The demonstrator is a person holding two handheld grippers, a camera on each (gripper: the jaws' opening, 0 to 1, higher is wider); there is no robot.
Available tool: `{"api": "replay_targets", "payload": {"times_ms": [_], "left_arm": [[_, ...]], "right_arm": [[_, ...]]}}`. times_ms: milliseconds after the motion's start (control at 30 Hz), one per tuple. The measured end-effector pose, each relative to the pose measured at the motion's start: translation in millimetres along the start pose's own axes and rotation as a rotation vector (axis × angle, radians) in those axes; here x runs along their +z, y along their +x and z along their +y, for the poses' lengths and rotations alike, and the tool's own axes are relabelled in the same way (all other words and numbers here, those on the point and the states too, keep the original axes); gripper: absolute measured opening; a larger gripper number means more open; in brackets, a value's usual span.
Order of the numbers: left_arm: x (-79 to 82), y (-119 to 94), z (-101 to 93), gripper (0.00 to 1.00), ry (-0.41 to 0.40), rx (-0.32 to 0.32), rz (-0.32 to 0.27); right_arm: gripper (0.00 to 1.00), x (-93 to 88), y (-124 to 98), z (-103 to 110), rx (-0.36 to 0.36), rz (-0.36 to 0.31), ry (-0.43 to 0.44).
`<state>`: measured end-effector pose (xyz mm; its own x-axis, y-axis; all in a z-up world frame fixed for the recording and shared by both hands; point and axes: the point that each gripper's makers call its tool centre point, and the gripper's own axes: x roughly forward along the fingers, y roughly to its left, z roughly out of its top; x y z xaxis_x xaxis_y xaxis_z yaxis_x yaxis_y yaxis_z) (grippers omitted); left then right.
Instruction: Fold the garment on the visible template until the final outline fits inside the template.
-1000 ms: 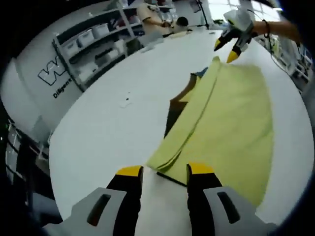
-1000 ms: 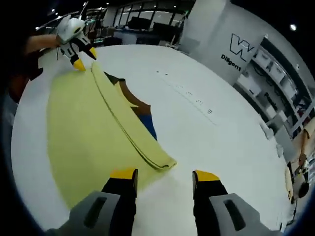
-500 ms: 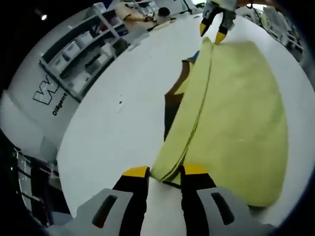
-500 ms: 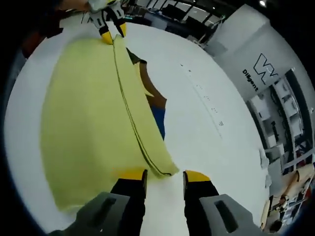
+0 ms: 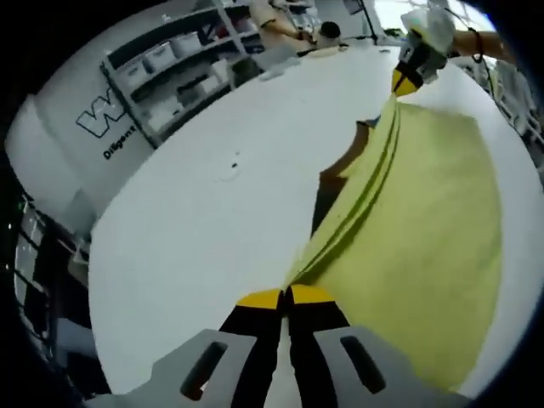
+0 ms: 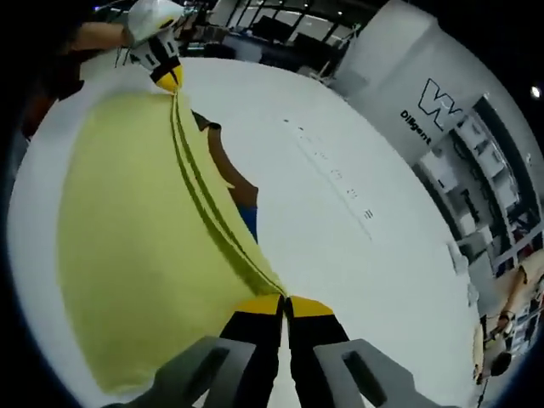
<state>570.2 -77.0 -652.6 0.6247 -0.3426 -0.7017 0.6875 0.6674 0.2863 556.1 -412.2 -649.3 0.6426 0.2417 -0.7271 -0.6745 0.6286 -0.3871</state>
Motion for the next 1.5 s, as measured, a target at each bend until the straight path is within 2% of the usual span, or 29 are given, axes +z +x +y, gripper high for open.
{"api": "replay_targets", "payload": {"times_ms": [33, 200, 233, 267, 300, 333, 400, 467, 533, 633, 733, 933, 1200, 1500], "left_arm": [[-0.8, 1.0, 0.1, 0.06, -0.059, -0.003, 0.001], [-4.0, 2.2, 1.7, 0.08, -0.111, 0.028, 0.016], [-4.8, 1.7, 3.8, 0.1, -0.146, 0.046, 0.02], [-5.4, 1.3, 5.3, 0.14, -0.18, 0.055, 0.022], [-6.8, 0.7, 7.0, 0.16, -0.218, 0.063, 0.025], [-8.3, -0.3, 9.6, 0.17, -0.27, 0.071, 0.027], [-9.6, -1.0, 9.0, 0.21, -0.306, 0.052, 0.022], [-11.5, -2.1, 8.5, 0.23, -0.285, 0.052, 0.027], [-14.3, -3.8, 7.4, 0.26, -0.282, 0.056, 0.042], [-12.5, -6.3, 4.6, 0.31, -0.351, 0.036, 0.031], [-6.5, -13.6, 1.6, 0.36, -0.404, 0.015, 0.003], [2.5, -29.0, -9.5, 0.45, -0.389, -0.023, -0.029], [13.9, -50.1, -26.7, 0.59, -0.35, -0.068, -0.094], [7.1, -67.1, -48.8, 0.69, -0.381, -0.116, -0.146]], "right_arm": [[0.0, 3.0, 0.7, -1.0, -0.006, -0.02, 0.023], [0.0, 1.2, 4.9, -4.9, -0.04, -0.035, 0.125], [0.0, 0.9, 5.4, -5.8, -0.047, -0.038, 0.138], [0.0, -0.7, 5.6, -7.2, -0.061, -0.039, 0.198], [0.04, 0.0, 5.3, -6.7, -0.062, -0.054, 0.286], [0.08, 1.9, 4.6, -5.8, -0.05, -0.073, 0.312], [0.19, 3.0, 3.0, -5.1, -0.044, -0.087, 0.37], [0.25, 6.0, 0.6, -4.8, -0.038, -0.111, 0.397], [0.27, 4.7, -1.6, -2.4, -0.026, -0.102, 0.455], [0.32, 6.2, -4.6, 3.9, 0.002, -0.107, 0.547], [0.43, 6.6, -9.6, 10.7, 0.032, -0.108, 0.655], [0.59, 9.9, -24.9, 21.3, 0.045, -0.127, 0.692], [0.76, 16.5, -47.7, 47.8, 0.12, -0.148, 0.693], [0.83, 15.1, -70.8, 77.0, 0.202, -0.158, 0.636]]}}
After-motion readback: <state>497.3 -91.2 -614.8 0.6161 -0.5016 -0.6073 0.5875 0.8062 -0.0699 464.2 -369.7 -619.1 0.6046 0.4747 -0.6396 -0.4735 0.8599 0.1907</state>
